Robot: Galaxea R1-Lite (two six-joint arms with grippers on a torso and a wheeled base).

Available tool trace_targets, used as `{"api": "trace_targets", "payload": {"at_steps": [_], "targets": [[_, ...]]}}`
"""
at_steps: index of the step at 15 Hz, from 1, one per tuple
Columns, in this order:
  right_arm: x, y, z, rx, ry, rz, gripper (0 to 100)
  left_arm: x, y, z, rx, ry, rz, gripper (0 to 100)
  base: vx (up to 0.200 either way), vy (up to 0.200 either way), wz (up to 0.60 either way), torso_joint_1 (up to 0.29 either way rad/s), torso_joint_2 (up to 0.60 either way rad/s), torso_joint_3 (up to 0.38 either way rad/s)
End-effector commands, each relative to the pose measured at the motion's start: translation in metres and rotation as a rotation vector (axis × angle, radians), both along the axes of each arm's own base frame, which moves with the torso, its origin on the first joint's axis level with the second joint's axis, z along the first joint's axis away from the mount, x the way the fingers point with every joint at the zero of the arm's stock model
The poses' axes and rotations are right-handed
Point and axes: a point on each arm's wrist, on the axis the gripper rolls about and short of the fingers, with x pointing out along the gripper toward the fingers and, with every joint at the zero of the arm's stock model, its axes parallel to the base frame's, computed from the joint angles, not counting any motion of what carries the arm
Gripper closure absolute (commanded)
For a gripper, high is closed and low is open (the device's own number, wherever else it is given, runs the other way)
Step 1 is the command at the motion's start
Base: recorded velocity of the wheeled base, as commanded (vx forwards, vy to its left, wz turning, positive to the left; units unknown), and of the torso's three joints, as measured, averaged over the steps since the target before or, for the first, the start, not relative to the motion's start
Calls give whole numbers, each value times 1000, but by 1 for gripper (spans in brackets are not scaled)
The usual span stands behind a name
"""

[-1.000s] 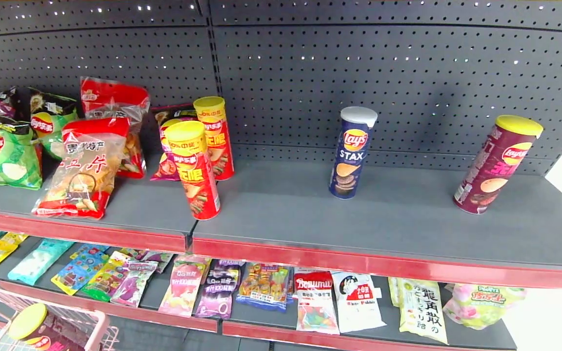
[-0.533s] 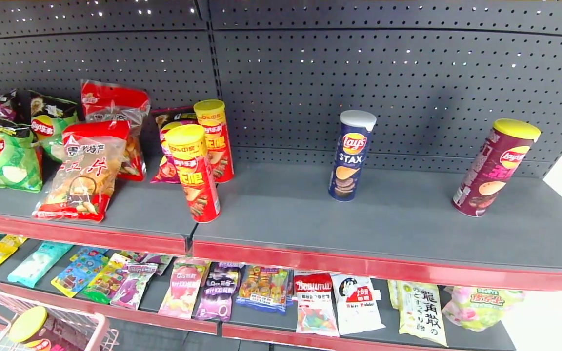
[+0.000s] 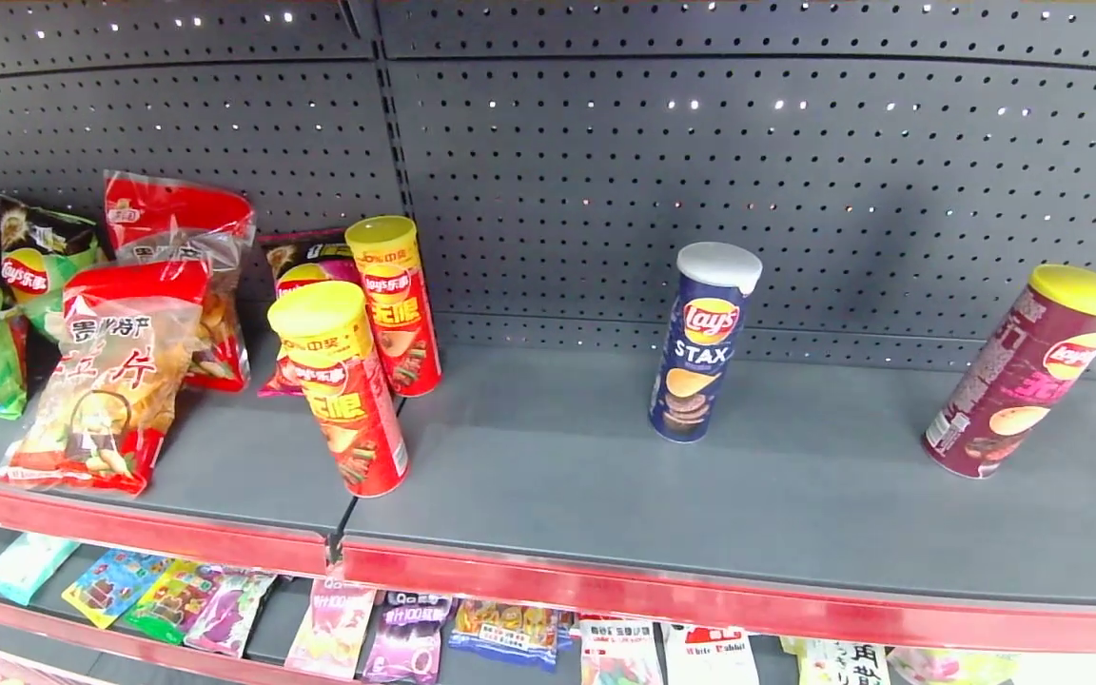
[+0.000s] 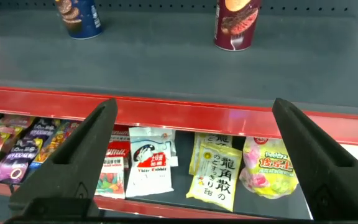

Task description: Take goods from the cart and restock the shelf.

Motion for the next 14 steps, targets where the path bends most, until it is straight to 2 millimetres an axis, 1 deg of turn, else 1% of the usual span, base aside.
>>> {"api": "trace_targets", "payload": {"at_steps": [1,3,5,6,7,8,9,10,11,12,13,14], "targets": [[0,0,0,-1,5,1,0,-2,2,-1,-7,-9,-44,100,0,0,0,0,0,0],[1,0,0,-2,17,7,0,-2,2,-1,-27,-6,-55,100,0,0,0,0,0,0],[1,0,1,-8,8,6,0,-2,1,0,-103,7,-86,100,0,0,0,0,0,0],[-1,1,14,-24,-24,70,0,-1,1,4,-152,20,-95,100,0,0,0,0,0,0],[7,2,82,23,-33,147,0,1,0,4,-164,37,-93,100,0,0,0,0,0,0],[27,2,133,117,-20,137,0,2,0,2,-163,49,-92,100,0,0,0,0,0,0],[41,3,158,116,-13,147,0,3,0,0,-160,55,-93,100,0,0,0,0,0,0],[62,5,166,-7,38,162,0,6,-1,2,-158,72,-95,100,0,0,0,0,0,0],[80,6,165,-95,91,175,0,8,-2,5,-161,77,-77,100,0,0,0,0,0,0],[91,7,167,-95,115,182,0,8,-2,6,-161,77,-73,100,0,0,0,0,0,0],[116,15,173,-82,139,290,0,12,-3,9,-153,104,-74,100,0,0,0,0,0,0],[127,24,170,-78,177,432,0,20,-5,14,-148,139,-79,100,0,0,0,0,0,0]]}}
